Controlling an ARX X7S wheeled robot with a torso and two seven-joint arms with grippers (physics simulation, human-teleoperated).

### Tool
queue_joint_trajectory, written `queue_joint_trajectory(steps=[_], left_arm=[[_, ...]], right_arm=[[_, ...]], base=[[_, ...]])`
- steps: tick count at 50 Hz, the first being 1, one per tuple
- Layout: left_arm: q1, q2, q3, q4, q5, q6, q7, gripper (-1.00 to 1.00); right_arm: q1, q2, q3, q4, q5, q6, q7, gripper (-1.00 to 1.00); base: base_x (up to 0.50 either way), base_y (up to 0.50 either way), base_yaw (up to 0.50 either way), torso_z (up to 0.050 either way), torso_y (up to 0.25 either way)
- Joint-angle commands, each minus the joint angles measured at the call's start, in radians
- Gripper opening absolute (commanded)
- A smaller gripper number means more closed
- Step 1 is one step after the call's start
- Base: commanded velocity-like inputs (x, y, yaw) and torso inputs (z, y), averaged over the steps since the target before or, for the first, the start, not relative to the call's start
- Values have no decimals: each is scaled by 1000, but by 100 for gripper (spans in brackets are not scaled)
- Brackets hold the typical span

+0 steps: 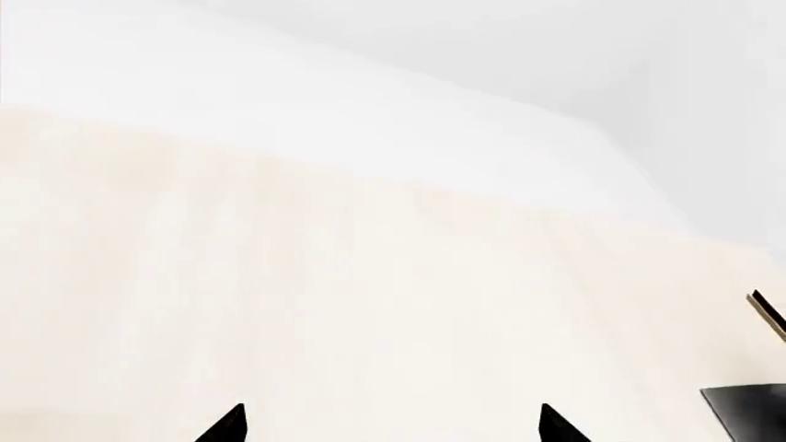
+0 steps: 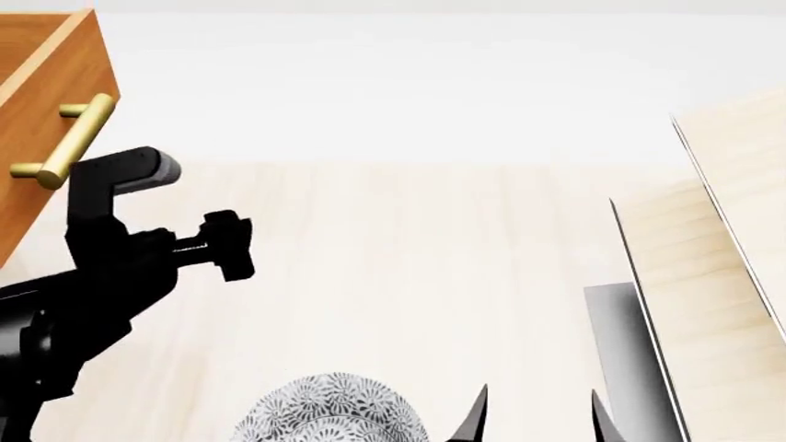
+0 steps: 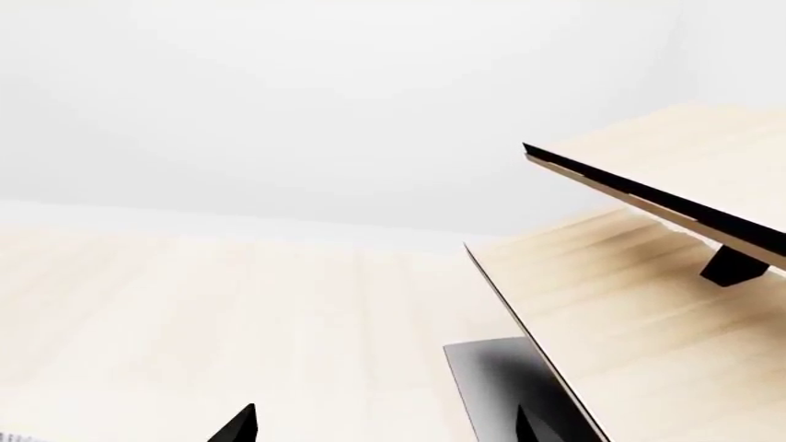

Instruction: Close the top drawer of the cabinet.

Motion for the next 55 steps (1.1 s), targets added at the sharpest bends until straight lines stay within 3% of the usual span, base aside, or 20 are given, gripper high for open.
queue_joint_trajectory(steps=[1,20,39,55], left_arm=[[-25,-4,-135,-10,64,-68,54,100],[-12,1,-68,-10,106,36,-88,100],[-67,-56,-10,-10,97,58,-245,100],[-90,-114,-38,-10,83,37,-320,100]], right_arm=[[-1,9,1,17,9,-4,2,100],[10,7,-10,33,9,-10,10,100],[15,11,-22,38,10,-5,17,100],[27,11,-38,55,4,-4,22,100]], base=[[0,0,0,0,0],[0,0,0,0,0],[0,0,0,0,0],[0,0,0,0,0]])
